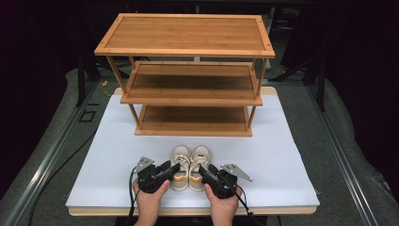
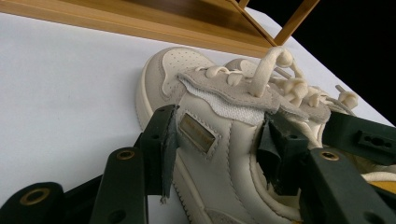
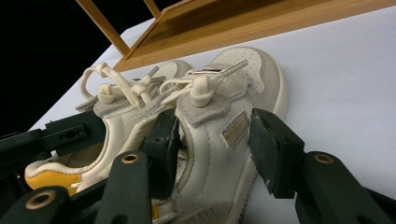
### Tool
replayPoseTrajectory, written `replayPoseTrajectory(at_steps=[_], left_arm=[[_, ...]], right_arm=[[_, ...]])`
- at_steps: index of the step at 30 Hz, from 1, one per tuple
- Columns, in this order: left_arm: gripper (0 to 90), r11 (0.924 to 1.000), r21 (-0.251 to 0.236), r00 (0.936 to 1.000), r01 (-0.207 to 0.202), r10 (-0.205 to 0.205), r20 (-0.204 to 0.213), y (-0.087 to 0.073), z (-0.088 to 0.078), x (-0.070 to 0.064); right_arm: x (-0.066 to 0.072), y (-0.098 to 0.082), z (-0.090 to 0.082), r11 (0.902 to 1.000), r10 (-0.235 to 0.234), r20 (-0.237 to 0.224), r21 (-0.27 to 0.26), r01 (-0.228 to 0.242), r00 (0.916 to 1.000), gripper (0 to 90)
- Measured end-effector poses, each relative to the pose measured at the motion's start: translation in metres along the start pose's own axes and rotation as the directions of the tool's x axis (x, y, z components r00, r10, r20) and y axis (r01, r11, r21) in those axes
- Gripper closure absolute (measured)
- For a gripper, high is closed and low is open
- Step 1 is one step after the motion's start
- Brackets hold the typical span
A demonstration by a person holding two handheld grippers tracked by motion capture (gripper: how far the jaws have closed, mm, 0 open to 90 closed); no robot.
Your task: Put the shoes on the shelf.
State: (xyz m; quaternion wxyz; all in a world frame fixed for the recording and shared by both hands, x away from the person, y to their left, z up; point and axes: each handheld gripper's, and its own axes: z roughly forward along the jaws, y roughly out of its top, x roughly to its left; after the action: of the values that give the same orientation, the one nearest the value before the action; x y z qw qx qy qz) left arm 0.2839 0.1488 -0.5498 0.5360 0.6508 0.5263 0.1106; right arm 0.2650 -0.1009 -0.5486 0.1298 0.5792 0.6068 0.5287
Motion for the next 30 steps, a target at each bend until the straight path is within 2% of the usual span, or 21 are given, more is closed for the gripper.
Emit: replayPoseTrajectory(at_steps=[1, 5, 7, 15, 16, 17, 18, 20, 21, 22, 23, 24, 27, 28, 30], left_arm=[[50.8, 1.0000, 0.001, 1.0000, 0.000, 0.000, 0.000, 0.0001, 0.0001, 0.0000], [50.4, 0.9999, 0.009, 0.9999, 0.007, -0.007, 0.014, 0.0012, 0.0006, 0.0016], [50.4, 0.9999, 0.007, 0.9998, 0.011, -0.011, 0.019, 0.0009, 0.0005, 0.0022], [51.1, 0.9995, -0.018, 0.9996, 0.026, -0.026, 0.005, -0.0020, 0.0005, -0.0001], [51.4, 0.9994, -0.019, 0.9996, 0.029, -0.029, 0.001, -0.0021, 0.0005, -0.0007], [51.5, 0.9994, -0.019, 0.9996, 0.029, -0.029, 0.001, -0.0021, 0.0005, -0.0007], [51.6, 0.9994, -0.018, 0.9995, 0.030, -0.030, 0.001, -0.0019, 0.0004, -0.0008], [52.0, 0.9994, -0.020, 0.9996, 0.030, -0.030, -0.002, -0.0022, 0.0002, -0.0012], [52.5, 0.9994, -0.020, 0.9996, 0.030, -0.030, -0.002, -0.0021, 0.0000, -0.0013], [52.7, 0.9994, -0.019, 0.9995, 0.030, -0.030, -0.002, -0.0020, 0.0001, -0.0015], [52.8, 0.9994, -0.019, 0.9995, 0.030, -0.030, -0.003, -0.0019, 0.0001, -0.0016], [52.9, 0.9995, -0.016, 0.9996, 0.028, -0.028, -0.004, -0.0018, -0.0001, -0.0019], [53.4, 0.9995, -0.013, 0.9996, 0.027, -0.027, -0.007, -0.0011, -0.0003, -0.0027], [53.9, 0.9996, -0.013, 0.9996, 0.026, -0.026, -0.009, -0.0008, -0.0007, -0.0031], [54.5, 0.9996, -0.010, 0.9997, 0.024, -0.025, -0.009, -0.0004, -0.0008, -0.0034]], right_arm=[[0.0006, -0.0004, 0.0011, 0.9998, -0.001, 0.003, -0.018, 0.001, 1.0000, 53.3], [0.0011, -0.0004, 0.0007, 1.0000, 0.003, 0.009, -0.009, -0.003, 1.0000, 53.2], [0.0005, -0.0009, 0.0013, 0.9998, 0.009, -0.005, -0.016, -0.009, 0.9999, 53.1], [0.0006, -0.0010, 0.0005, 0.9998, 0.017, -0.003, -0.005, -0.017, 0.9999, 53.9], [0.0006, -0.0021, 0.0022, 0.9992, 0.025, -0.005, -0.031, -0.026, 0.9997, 54.1], [0.0005, -0.0022, 0.0020, 0.9991, 0.027, -0.005, -0.032, -0.027, 0.9996, 54.1], [-0.0001, -0.0018, 0.0001, 0.9997, 0.025, -0.017, -0.008, -0.025, 0.9996, 54.2], [0.0008, -0.0021, 0.0016, 0.9992, 0.030, 0.003, -0.028, -0.030, 0.9995, 54.5], [0.0006, -0.0019, 0.0020, 0.9992, 0.026, -0.006, -0.030, -0.026, 0.9997, 54.8], [0.0008, -0.0013, 0.0011, 0.9996, 0.021, 0.003, -0.018, -0.021, 0.9998, 55.4], [0.0004, -0.0006, 0.0000, 0.9999, 0.016, -0.013, -0.002, -0.016, 0.9998, 55.8], [0.0009, -0.0006, 0.0011, 0.9998, 0.013, -0.004, -0.016, -0.013, 0.9999, 56.3], [0.0010, 0.0012, -0.0002, 1.0000, 0.004, -0.001, 0.003, -0.004, 1.0000, 57.6], [0.0014, 0.0013, 0.0004, 0.9999, 0.009, 0.005, -0.008, -0.009, 0.9999, 57.9], [0.0015, 0.0018, 0.0006, 0.9999, 0.012, -0.005, -0.012, -0.012, 0.9999, 58.2]])
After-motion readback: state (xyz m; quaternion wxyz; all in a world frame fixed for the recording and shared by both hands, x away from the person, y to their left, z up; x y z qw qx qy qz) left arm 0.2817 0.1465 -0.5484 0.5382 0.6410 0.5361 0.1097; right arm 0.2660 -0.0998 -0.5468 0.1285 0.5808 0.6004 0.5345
